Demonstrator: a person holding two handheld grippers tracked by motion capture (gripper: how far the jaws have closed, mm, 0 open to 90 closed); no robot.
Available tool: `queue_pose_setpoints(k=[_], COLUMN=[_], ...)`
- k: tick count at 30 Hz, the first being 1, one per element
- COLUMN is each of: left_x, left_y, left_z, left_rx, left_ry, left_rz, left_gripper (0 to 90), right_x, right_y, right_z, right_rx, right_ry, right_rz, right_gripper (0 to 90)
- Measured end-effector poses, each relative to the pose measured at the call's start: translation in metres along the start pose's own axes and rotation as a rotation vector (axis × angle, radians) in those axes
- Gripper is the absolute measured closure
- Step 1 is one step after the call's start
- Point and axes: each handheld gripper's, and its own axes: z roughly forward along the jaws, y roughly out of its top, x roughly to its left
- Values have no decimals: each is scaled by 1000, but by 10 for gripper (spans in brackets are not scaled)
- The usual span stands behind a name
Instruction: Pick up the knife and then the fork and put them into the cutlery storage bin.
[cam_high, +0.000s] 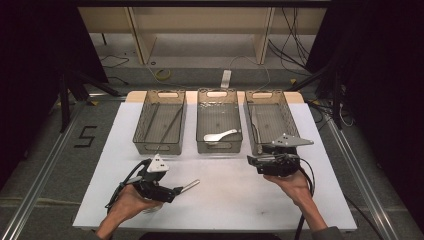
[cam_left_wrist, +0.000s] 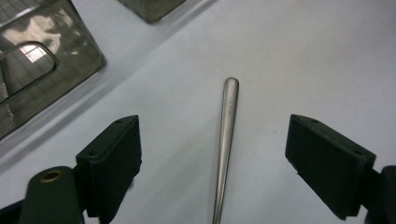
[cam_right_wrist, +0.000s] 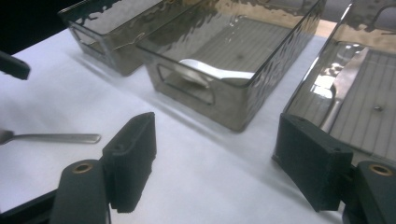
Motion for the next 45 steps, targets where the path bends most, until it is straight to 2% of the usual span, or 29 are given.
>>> queue_pose_setpoints(k=[9,14,18,23,29,37,45], left_x=[1,2,1,-1,-2,-2,-5], left_y=[-1,-1,-1,0,2,3,3], left_z=[2,4,6,13,23,32,39], left_rx=[83,151,190,262,334,387,429], left_ry=[20,20,22,17,3,2,-25], left_rz=[12,10,11,22,29,48,65], left_gripper=[223,251,312,374,511,649,730], right_x=[12,15,20,23,26,29,31], right_y=[-18,-25,-30,-34,-38,-40,-41], right_z=[-10,-11,-14,-16,-17,-18,-19], right_rx=[16,40,47,51,63,71,73], right_ry=[27,31,40,46,61,67,69], right_rz=[-11,-19,-28,-31,-36,-38,-39], right_gripper=[291,287,287,287,287,288,287])
